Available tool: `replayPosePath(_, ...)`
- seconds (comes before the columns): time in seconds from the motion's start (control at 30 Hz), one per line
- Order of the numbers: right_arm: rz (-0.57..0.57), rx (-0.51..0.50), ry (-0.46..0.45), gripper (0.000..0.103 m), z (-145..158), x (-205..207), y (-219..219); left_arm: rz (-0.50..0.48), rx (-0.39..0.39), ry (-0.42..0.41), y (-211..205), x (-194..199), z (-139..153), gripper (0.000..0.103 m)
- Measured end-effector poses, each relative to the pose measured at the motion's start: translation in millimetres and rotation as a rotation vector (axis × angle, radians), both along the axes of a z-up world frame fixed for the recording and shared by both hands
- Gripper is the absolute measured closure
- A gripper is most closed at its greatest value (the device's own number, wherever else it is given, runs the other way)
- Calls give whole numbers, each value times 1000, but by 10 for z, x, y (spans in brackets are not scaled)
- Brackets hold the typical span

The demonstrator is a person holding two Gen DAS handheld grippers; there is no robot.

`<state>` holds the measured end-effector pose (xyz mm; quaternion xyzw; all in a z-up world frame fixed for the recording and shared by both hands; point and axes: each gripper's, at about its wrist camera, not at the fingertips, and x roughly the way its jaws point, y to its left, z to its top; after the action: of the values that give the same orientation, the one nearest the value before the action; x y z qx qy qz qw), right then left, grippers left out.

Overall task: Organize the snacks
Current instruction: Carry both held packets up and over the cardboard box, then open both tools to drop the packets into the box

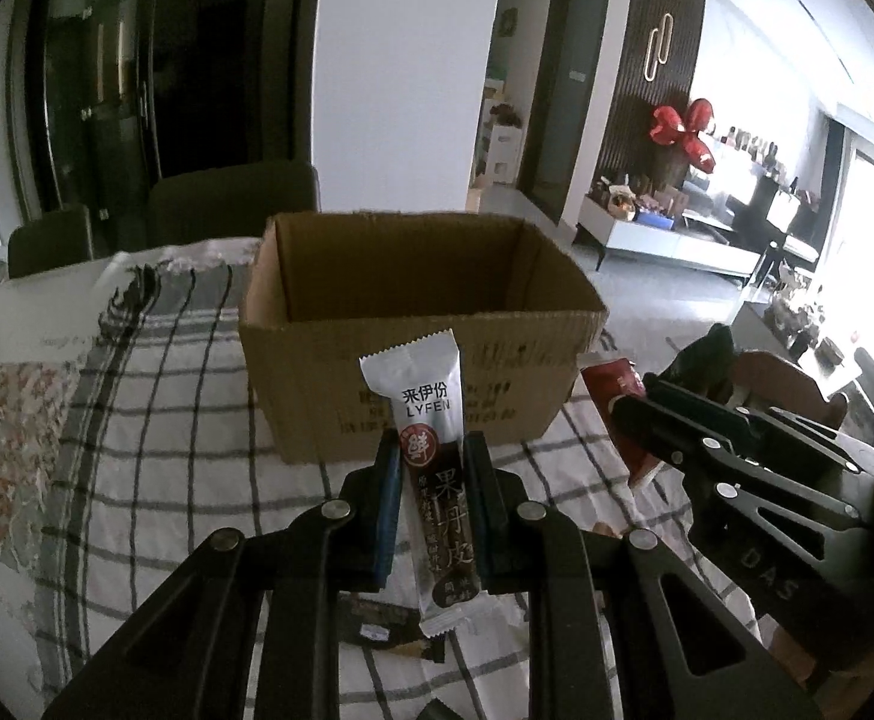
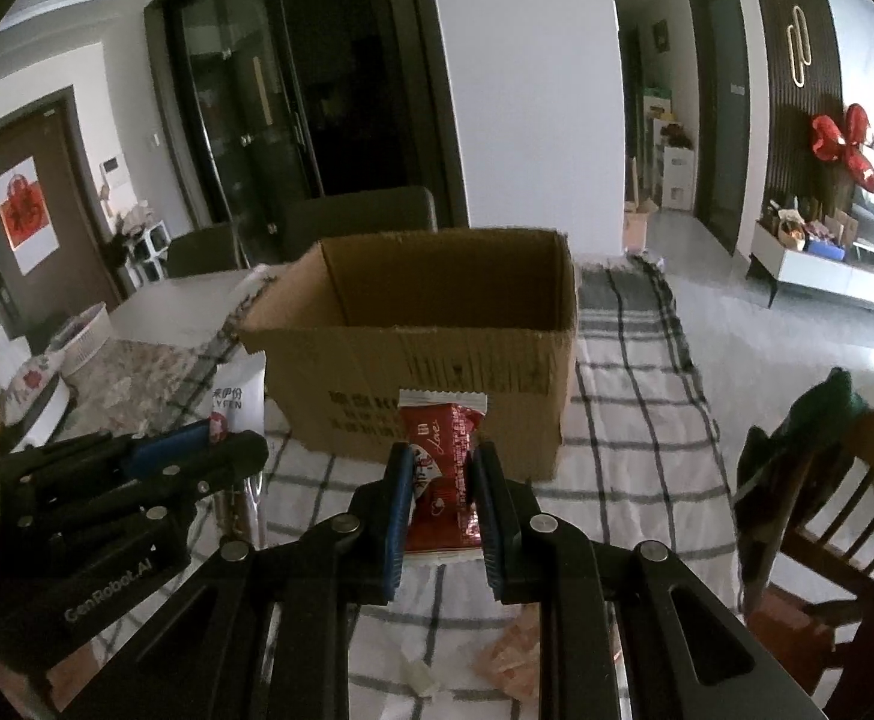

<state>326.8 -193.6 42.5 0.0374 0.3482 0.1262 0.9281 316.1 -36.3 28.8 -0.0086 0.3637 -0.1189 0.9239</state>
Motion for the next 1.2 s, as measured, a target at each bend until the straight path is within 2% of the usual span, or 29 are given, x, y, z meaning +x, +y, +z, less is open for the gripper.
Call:
replayPosePath(0.37, -3, 16, -54, 81, 268, 149, 12, -2, 29, -86, 5, 138, 342, 82)
replayPosePath(0.67, -2, 6, -96, 81, 449, 379, 35, 8, 55, -142, 32, 401, 574, 82)
replayPosePath(0.87, 5, -8, -110, 81, 522, 577, 62, 13, 87, -159, 23, 663, 624, 82)
replayPosePath(1.2, -6, -15, -84, 81, 401, 965, 67, 23, 102, -147, -3, 1134, 515, 82)
